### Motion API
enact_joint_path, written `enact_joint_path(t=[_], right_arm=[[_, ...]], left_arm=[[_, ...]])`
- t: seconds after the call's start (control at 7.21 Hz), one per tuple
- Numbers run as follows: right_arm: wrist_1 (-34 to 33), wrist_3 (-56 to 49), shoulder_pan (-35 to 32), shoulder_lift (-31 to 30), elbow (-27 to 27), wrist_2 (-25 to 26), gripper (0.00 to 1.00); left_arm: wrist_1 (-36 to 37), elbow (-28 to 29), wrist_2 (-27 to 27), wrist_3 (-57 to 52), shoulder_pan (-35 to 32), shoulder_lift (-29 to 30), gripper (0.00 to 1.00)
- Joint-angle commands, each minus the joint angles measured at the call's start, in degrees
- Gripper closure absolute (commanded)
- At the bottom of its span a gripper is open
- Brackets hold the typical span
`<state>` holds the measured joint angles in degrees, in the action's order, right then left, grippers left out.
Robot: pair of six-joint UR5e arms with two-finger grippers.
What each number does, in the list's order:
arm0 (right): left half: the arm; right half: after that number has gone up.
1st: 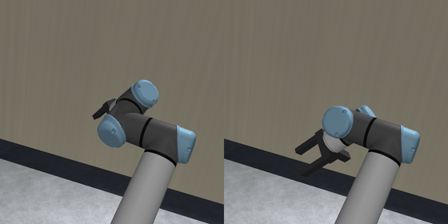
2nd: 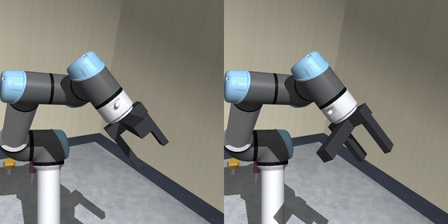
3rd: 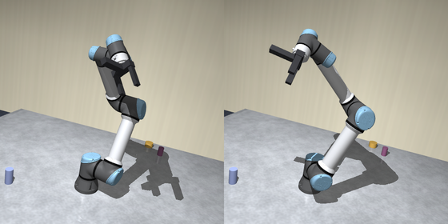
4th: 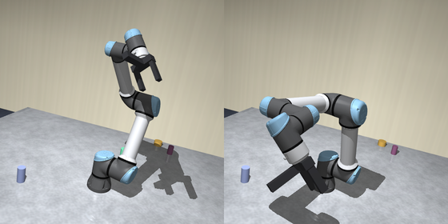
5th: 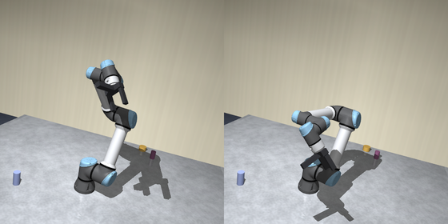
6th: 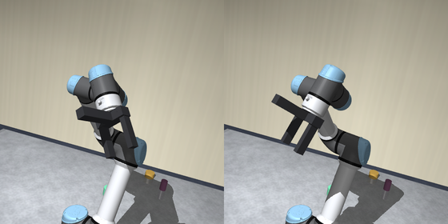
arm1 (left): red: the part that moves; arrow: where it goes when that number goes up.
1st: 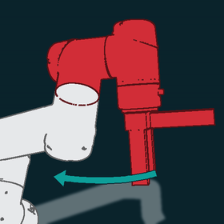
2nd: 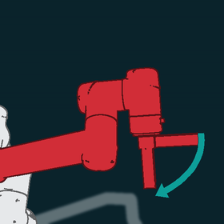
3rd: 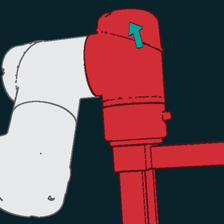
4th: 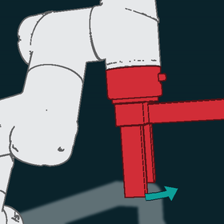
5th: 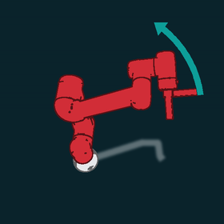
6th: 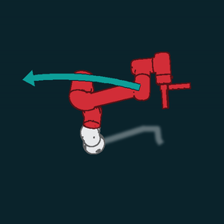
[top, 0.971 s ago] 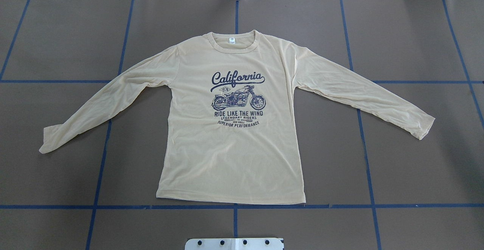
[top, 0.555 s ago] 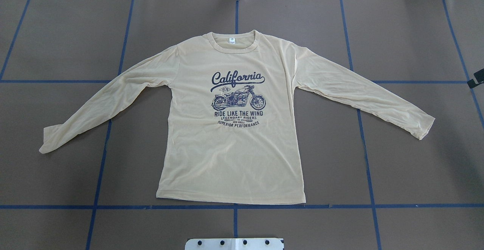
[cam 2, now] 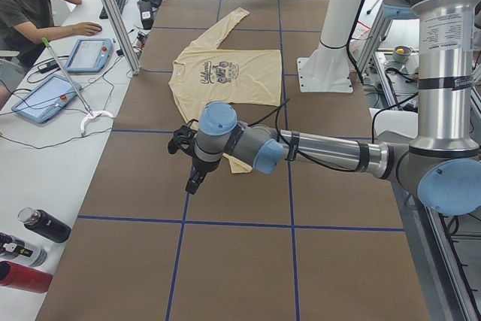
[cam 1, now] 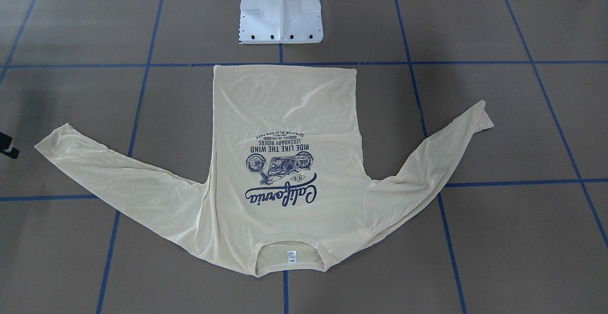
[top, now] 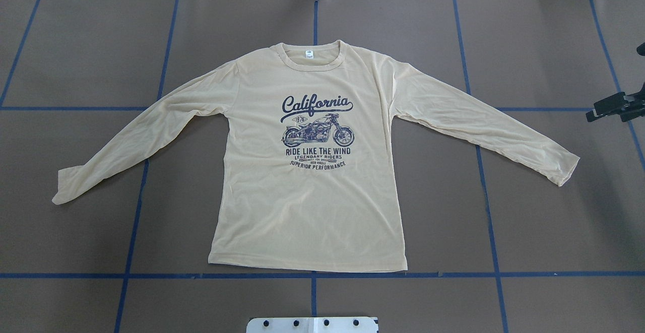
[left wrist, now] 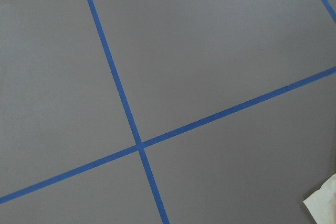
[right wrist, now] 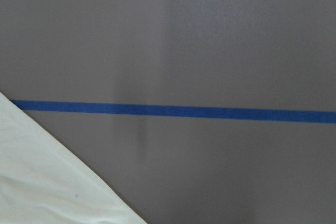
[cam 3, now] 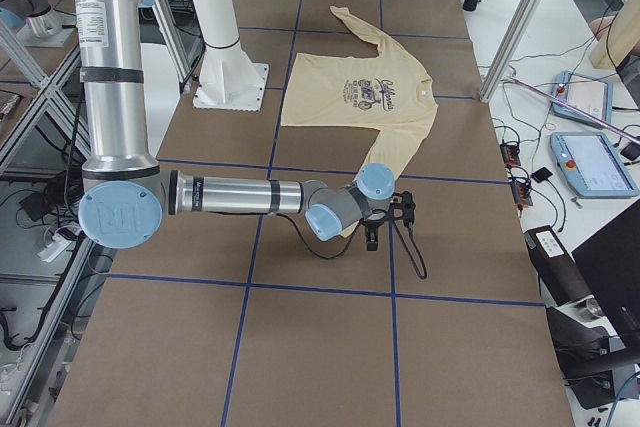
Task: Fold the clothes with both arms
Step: 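Move the right gripper down to the cuff of the sleeve nearest it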
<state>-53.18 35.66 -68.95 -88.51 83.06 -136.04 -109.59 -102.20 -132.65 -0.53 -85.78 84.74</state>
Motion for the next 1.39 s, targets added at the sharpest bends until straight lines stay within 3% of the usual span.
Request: enact_joint_path(t=[0.0, 0.69, 0.97, 1.25], right_arm=[[2.6, 3.2, 2.6, -2.4, 0.1, -0.3, 0.01], [3.9, 4.7, 6.5, -4.2, -0.2, 0.5, 0.05], [3.9, 4.7, 7.8, -4.1, -0.4, 3.1, 0.05], [3.9, 4.8, 7.8, -3.8, -0.4, 3.2, 0.12]], left_arm=[[-0.5, 0.2, -0.2, 0.4, 0.0, 0.0, 0.0], [-0.7, 0.6, 0.0, 0.4, 0.1, 0.0, 0.0], [-0.7, 0.8, -0.1, 0.4, 0.2, -0.1, 0.0], [-0.7, 0.8, -0.1, 0.3, 0.2, -0.1, 0.0]])
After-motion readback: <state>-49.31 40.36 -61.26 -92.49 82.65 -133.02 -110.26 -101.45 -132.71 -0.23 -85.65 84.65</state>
